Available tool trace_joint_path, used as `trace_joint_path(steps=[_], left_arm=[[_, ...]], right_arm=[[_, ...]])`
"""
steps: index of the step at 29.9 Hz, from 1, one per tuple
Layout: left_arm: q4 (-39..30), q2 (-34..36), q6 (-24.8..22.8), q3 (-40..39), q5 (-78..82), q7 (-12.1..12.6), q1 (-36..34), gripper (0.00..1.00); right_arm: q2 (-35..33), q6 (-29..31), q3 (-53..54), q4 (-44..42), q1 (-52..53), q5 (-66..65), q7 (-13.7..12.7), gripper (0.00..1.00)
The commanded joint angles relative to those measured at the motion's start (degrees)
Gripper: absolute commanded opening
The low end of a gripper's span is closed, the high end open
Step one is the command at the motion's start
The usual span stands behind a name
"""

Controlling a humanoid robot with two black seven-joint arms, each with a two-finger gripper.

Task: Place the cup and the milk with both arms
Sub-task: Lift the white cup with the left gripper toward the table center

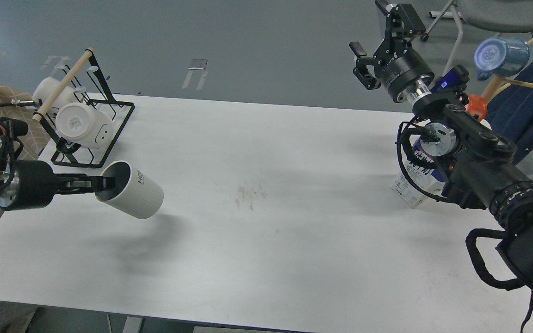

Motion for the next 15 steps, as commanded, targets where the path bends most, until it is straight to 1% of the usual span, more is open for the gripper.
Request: trace_joint_path(steps=[1, 6, 11, 12, 14, 15], left_arm=[[-1.4, -3.1, 0.0, 0.1, 1.3, 2.3, -2.8, 0.00], [-0.4, -10.0, 0.0, 0.6, 7.3, 2.9, -7.7, 0.00], [2.2, -17.6, 0.0, 0.8, 11.4, 3.4, -10.6, 0.00], [2.6, -18.7, 0.0, 0.8, 11.6, 3.7, -10.9, 0.00], [4.3, -22.9, 0.0, 0.8, 12.0, 5.6, -12.1, 0.00], [4.8, -23.9, 0.0, 0.8, 12.0, 6.0, -12.4, 0.00]], right_arm=[[0.0, 0.0, 0.0, 0.0, 0.1, 0.0, 0.0, 1.00], [0.0, 0.0, -0.1, 0.0, 0.1, 0.0, 0.0, 1.00], [0.0, 0.0, 0.0, 0.0, 0.1, 0.0, 0.0, 1.00], [0.0, 0.0, -0.1, 0.0, 0.1, 0.0, 0.0, 1.00], [0.0, 0.0, 0.0, 0.0, 0.0, 0.0, 0.0, 1.00], [0.0, 0.0, -0.1, 0.0, 0.0, 0.0, 0.0, 1.00]])
